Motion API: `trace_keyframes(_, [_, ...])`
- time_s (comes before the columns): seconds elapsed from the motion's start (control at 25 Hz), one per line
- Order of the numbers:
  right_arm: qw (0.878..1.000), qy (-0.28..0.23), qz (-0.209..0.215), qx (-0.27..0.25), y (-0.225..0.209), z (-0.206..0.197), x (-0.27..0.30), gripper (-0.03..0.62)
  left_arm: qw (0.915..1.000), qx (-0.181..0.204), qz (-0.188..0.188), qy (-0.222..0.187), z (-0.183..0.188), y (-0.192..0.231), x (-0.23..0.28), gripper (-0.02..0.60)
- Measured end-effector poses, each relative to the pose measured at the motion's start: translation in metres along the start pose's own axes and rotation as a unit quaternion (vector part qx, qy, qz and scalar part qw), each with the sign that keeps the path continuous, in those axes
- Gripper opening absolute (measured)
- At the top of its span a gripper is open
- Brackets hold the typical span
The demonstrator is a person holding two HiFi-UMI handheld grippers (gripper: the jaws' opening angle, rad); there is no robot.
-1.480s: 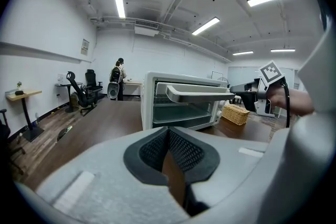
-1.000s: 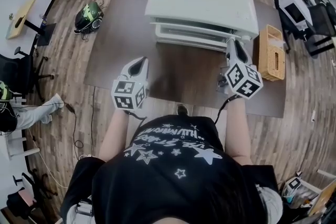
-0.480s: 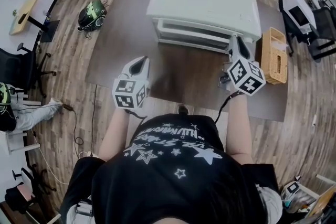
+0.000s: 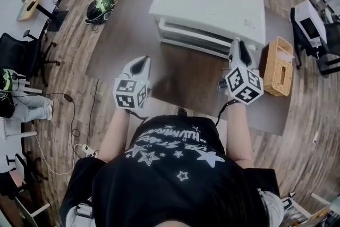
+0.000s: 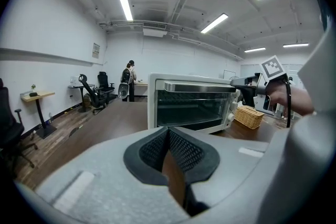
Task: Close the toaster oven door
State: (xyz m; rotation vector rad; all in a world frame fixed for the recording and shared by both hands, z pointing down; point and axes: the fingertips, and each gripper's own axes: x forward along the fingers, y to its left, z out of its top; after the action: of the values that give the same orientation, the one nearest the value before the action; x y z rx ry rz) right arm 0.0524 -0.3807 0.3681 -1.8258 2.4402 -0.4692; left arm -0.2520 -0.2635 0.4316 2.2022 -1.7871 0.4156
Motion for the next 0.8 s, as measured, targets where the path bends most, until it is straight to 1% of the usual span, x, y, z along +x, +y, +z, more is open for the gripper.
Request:
trace_keyframes(0.2, [0.999,-0.010,0.028,-0.033,0.010,0.000,0.000,0.101,0.9990,-0.013,0.042,-0.002,-0.005,0.008,-0.009,0.011])
trace_keyframes(0.36, [0.998,-0.011,0.045,-0.050,0.008,0.000,0.001,0.106,0.9979,-0.020,0.062,-0.007,-0.012,-0.002,-0.021,0.011])
trace_keyframes(0.48, [0.995,-0.004,0.054,-0.089,0.012,0.002,0.002,0.106,0.9966,-0.027,0.077,-0.009,-0.019,-0.005,-0.035,0.011])
trace_keyframes(0.56, [0.992,0.004,0.064,-0.106,0.016,0.000,0.000,0.106,0.9955,-0.036,0.087,-0.010,-0.028,-0.008,-0.048,0.011])
trace_keyframes(0.8, [0.988,0.008,0.094,-0.120,0.030,0.004,-0.019,0.106,0.9907,-0.050,0.126,-0.013,-0.047,-0.027,-0.108,0.011])
